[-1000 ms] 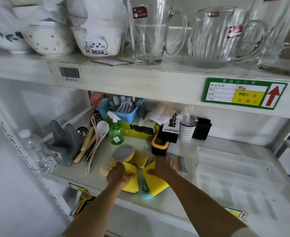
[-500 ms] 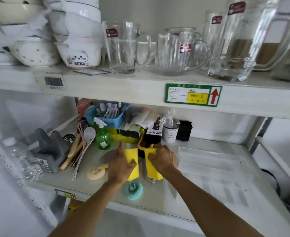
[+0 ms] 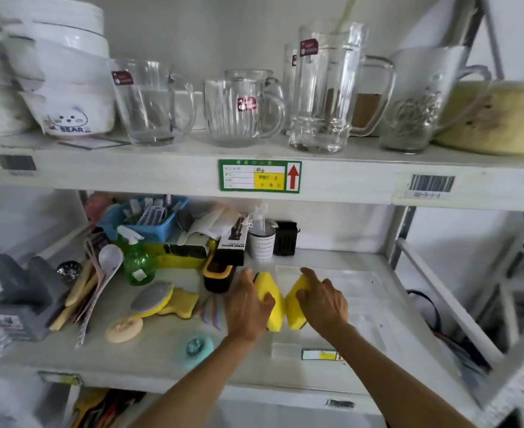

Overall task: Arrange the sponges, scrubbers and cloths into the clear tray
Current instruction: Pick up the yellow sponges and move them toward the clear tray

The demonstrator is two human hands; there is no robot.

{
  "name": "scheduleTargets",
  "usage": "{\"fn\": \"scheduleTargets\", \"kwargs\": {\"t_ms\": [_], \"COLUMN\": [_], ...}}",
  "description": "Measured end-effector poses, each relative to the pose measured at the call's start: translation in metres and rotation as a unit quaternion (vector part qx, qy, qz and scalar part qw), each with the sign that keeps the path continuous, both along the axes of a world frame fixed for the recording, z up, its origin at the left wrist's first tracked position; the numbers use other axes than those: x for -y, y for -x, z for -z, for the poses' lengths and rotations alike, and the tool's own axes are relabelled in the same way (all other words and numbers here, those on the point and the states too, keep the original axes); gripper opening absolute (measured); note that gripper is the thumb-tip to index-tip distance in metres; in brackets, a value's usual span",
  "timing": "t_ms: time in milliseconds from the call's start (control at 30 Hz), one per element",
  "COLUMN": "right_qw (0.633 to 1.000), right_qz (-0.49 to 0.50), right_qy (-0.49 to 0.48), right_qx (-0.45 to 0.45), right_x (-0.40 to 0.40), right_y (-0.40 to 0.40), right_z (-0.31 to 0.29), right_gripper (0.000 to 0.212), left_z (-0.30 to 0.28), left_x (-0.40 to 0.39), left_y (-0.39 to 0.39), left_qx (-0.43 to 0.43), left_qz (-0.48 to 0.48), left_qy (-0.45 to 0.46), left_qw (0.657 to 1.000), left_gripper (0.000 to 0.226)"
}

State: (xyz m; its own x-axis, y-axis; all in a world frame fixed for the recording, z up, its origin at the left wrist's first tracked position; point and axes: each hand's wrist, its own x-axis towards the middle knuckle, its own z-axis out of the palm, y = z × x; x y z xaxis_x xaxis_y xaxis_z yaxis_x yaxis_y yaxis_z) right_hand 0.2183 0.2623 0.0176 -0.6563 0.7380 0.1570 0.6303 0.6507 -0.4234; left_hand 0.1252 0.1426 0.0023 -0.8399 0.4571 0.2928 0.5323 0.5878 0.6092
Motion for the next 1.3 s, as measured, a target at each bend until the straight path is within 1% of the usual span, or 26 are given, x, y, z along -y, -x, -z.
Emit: {"fn": "scheduleTargets", "kwargs": {"t_ms": [67, 100, 167, 267, 367, 500, 667, 767, 833, 867, 967, 1067, 1133, 1200, 1300], "right_qw": [0.999, 0.999, 0.998, 0.996, 0.994, 0.995, 0.997, 0.996, 0.995, 0.994, 0.993, 0.994, 0.993, 0.993, 0.991], "right_qz": [0.014, 0.019, 0.023, 0.015, 0.006, -0.018, -0.043, -0.061, -0.067, -0.070, -0.081, -0.082, -0.082, -0.079, -0.066], "right_qy": [0.024, 0.037, 0.060, 0.086, 0.103, 0.097, 0.055, 0.041, 0.041, 0.042, 0.032, 0.026, 0.018, 0.006, -0.034], "right_qx": [-0.018, -0.022, -0.022, -0.025, -0.025, -0.006, 0.037, 0.059, 0.066, 0.067, 0.075, 0.073, 0.079, 0.092, 0.109], "right_x": [-0.004, -0.005, -0.007, -0.006, -0.002, 0.005, 0.014, 0.015, 0.013, 0.012, 0.010, 0.012, 0.013, 0.014, 0.015], "right_y": [-0.007, -0.009, -0.013, -0.016, -0.017, -0.016, -0.010, -0.004, -0.001, 0.000, 0.002, 0.003, 0.005, 0.007, 0.011], "right_z": [0.002, 0.003, 0.007, 0.012, 0.017, 0.023, 0.026, 0.028, 0.030, 0.032, 0.035, 0.038, 0.041, 0.041, 0.036], "right_gripper": [0.045, 0.044, 0.043, 0.042, 0.041, 0.042, 0.042, 0.033, 0.023, 0.022, 0.025, 0.026, 0.025, 0.025, 0.028], "left_z": [0.007, 0.008, 0.008, 0.008, 0.013, 0.019, 0.029, 0.031, 0.036, 0.038, 0.047, 0.054, 0.055, 0.055, 0.055], "left_x": [-0.009, -0.011, -0.014, -0.011, -0.009, -0.008, -0.013, -0.014, -0.012, -0.011, -0.006, -0.004, -0.004, -0.004, 0.000], "left_y": [-0.003, -0.007, -0.014, -0.023, -0.027, -0.030, -0.031, -0.039, -0.039, -0.038, -0.029, -0.025, -0.024, -0.023, -0.015], "left_qx": [-0.003, -0.006, -0.001, -0.014, -0.040, -0.071, -0.066, -0.058, -0.053, -0.052, -0.041, -0.026, -0.016, -0.011, -0.012], "left_qz": [0.033, 0.041, 0.041, 0.039, 0.046, 0.054, 0.083, 0.092, 0.104, 0.114, 0.153, 0.198, 0.218, 0.223, 0.224], "left_qy": [0.005, 0.024, 0.050, 0.035, 0.035, 0.057, 0.077, 0.100, 0.100, 0.100, 0.112, 0.128, 0.128, 0.136, 0.143], "left_qw": [0.999, 0.999, 0.998, 0.999, 0.998, 0.994, 0.991, 0.989, 0.988, 0.987, 0.981, 0.971, 0.967, 0.965, 0.964], "left_gripper": [0.071, 0.069, 0.060, 0.051, 0.047, 0.045, 0.046, 0.052, 0.057, 0.061, 0.078, 0.089, 0.092, 0.091, 0.091]}}
